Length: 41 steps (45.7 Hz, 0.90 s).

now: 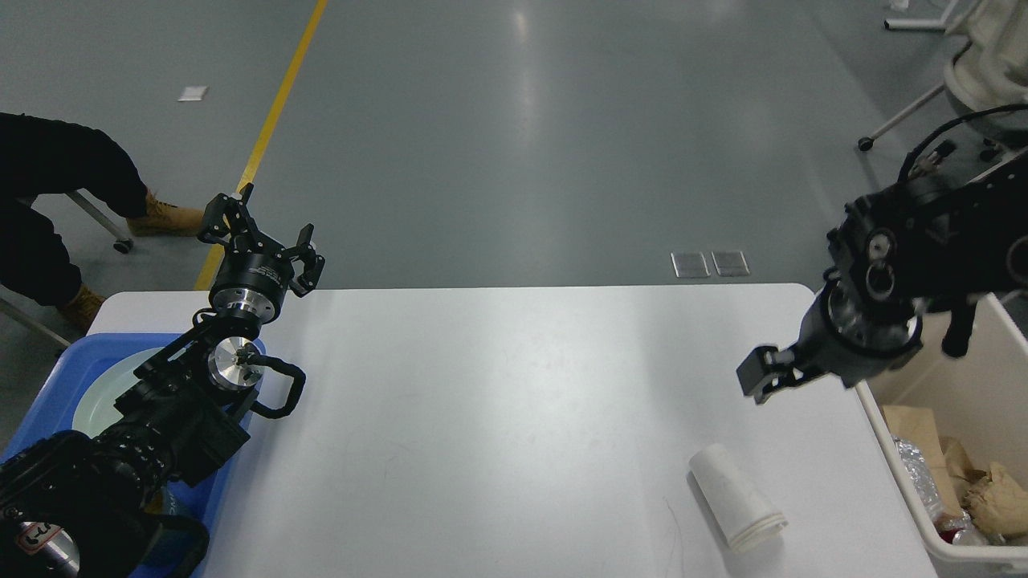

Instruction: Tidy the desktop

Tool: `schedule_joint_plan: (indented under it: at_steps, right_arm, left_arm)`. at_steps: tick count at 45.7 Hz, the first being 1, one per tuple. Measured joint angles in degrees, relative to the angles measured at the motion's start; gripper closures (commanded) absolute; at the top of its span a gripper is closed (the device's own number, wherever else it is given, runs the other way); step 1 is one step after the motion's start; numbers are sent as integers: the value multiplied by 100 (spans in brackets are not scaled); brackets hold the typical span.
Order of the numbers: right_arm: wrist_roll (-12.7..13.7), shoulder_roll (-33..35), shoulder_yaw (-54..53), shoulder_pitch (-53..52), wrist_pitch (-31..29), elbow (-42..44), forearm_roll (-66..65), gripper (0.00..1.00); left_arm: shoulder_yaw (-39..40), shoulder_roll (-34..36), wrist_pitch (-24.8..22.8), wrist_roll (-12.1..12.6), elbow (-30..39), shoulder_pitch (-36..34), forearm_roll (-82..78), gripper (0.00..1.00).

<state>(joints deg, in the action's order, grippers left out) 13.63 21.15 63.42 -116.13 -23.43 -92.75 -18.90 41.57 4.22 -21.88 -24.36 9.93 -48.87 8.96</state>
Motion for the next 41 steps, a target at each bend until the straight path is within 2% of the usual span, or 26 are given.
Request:
schedule_joint_plan:
  at_steps: [13,41]
  right_arm:
    - [-8,-388,-321,1483,594,415,-9,0]
    - [-7,-960,-674,3396,620,2147,-97,0]
  left_arm:
    - [0,0,0,0,0,0,0,4]
    - [0,0,0,0,0,0,0,4]
